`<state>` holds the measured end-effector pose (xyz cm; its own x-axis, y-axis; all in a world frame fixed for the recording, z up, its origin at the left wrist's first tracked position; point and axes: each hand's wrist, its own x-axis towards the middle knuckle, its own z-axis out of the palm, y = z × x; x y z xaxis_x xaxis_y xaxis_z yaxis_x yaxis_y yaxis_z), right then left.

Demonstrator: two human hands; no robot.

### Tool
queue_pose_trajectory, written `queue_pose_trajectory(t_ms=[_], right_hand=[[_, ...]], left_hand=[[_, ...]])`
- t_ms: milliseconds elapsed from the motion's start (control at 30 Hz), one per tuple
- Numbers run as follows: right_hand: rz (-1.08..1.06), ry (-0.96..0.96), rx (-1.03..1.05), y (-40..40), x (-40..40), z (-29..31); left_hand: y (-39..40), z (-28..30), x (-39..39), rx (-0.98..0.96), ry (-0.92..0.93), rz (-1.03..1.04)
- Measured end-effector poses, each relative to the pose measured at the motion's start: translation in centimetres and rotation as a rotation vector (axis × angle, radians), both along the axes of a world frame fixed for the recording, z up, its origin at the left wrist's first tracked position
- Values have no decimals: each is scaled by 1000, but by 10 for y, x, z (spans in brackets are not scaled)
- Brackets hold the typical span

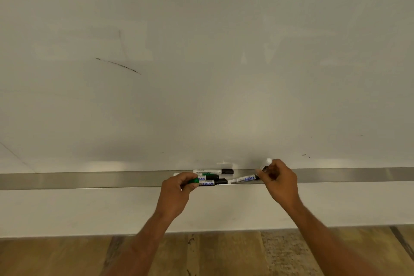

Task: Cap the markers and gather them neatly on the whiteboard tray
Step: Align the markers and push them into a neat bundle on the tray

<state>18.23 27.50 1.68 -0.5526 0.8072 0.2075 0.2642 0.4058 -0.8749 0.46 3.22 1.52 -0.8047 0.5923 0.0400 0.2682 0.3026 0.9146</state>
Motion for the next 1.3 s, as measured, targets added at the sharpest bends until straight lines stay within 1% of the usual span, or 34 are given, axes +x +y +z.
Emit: queue_pose_trajectory(t_ms=[67, 133, 233, 300, 367, 467, 667, 833, 967, 1000, 1067, 1133, 1167, 1233, 1267, 1300], right_hand=[[22, 210, -255, -21, -3, 8], [49, 362, -443, -37, -6, 15], [84, 491, -618, -59, -10, 22], [115, 537, -692, -70, -13, 25], [136, 536, -719, -79, -16, 28], [147, 501, -707, -86, -19, 30], [153, 489, -721, -90, -21, 28], [221, 473, -733, -94, -22, 27], [275, 473, -849, -90, -22, 28], [283, 453, -847, -86, -21, 29], [312, 335, -752, -80, -18, 31], [375, 151, -568, -76, -15, 31], [416, 46, -441, -76, -14, 30], [488, -131, -125, -78, -15, 28], [510, -164, 23, -80, -16, 27], [514, -164, 117, -84, -18, 27]], left_hand=[[3, 2, 5, 19, -17, -8], [6, 4, 9, 36, -22, -15], [9, 8, 14, 56, -19, -25], [10, 11, 17, 72, -18, -30], [11, 14, 20, 78, -13, -43], [12, 18, 24, 82, -7, -63], [10, 22, 26, 69, 7, -71], [11, 24, 29, 68, 6, -100], [11, 27, 27, 98, -5, -105], [11, 27, 26, 107, -20, -97], [10, 29, 22, 130, -74, -74], [9, 31, 18, 169, -136, -41], [10, 32, 17, 185, -156, -23], [11, 35, 16, 195, -160, 2], [12, 37, 17, 193, -148, 5], [14, 38, 17, 190, -130, 5]])
